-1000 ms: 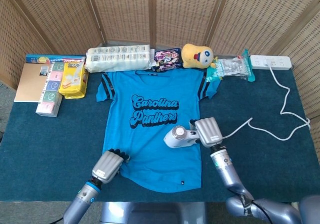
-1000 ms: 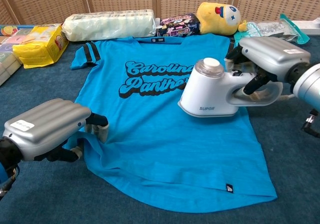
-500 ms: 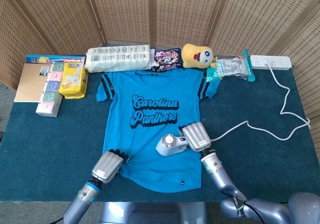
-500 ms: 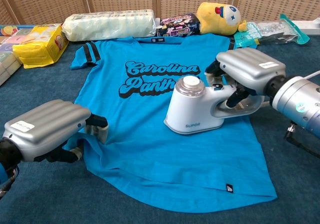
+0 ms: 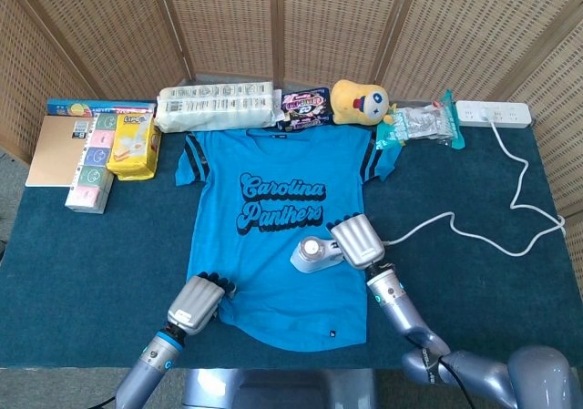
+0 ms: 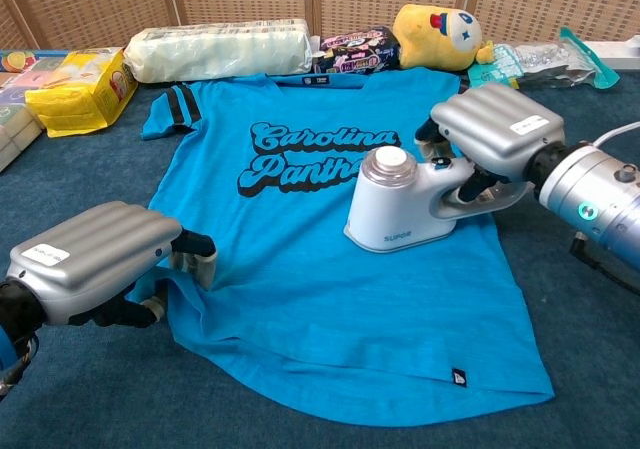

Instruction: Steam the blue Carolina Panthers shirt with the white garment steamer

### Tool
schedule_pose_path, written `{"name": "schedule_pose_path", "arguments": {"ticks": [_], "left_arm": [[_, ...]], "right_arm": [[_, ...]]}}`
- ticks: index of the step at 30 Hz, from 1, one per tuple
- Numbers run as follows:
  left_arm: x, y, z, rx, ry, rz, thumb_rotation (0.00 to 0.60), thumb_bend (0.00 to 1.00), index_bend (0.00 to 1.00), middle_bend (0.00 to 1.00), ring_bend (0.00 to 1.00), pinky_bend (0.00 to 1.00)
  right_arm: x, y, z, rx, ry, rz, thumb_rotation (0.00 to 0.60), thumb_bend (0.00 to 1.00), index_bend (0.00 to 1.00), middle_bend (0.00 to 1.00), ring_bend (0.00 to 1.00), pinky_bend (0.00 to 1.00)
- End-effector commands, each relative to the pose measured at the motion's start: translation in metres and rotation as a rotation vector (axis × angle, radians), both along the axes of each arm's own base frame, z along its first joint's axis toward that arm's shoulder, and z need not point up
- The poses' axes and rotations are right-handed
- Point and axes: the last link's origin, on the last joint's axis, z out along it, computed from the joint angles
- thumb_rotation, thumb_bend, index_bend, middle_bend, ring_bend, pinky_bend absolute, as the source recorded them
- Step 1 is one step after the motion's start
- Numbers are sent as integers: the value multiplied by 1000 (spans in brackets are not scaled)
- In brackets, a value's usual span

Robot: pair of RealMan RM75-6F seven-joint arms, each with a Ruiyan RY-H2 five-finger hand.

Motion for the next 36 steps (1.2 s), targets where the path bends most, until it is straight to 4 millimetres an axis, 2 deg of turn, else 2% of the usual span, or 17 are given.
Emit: {"name": "schedule_pose_path", "arguments": {"ticks": [1, 11, 19, 25, 30, 36], "left_arm": [[0, 0, 0, 1, 0, 1, 600, 603, 469, 493, 420, 463], [0, 0, 0, 1, -2, -1, 600, 603, 469, 493, 420, 463], [1, 0, -2, -2, -2, -2, 600, 603, 469, 494, 420, 463], [1, 1, -2, -2, -4, 3, 600, 603, 469, 493, 420, 463], [-2, 1, 0, 2, -6, 10, 600, 602, 469, 493, 420, 463], [-3, 1, -2, -4, -9, 10, 600, 604, 469, 493, 420, 463]], "right_arm": [[-5, -8, 4, -24, 12, -15, 600, 307, 759, 742, 748, 677], [-27, -31, 18, -97, 59, -73, 600, 307, 758, 741, 748, 676], [-14, -30, 15, -76, 17, -59, 600, 304, 758, 734, 742, 671], [-1, -21, 4, -28, 21, -19, 600, 296, 756, 730, 736, 668], [14, -1, -7, 33, -9, 23, 600, 293, 753, 729, 731, 667], [25, 20, -11, 97, -40, 55, 600, 292, 753, 729, 730, 666]]}}
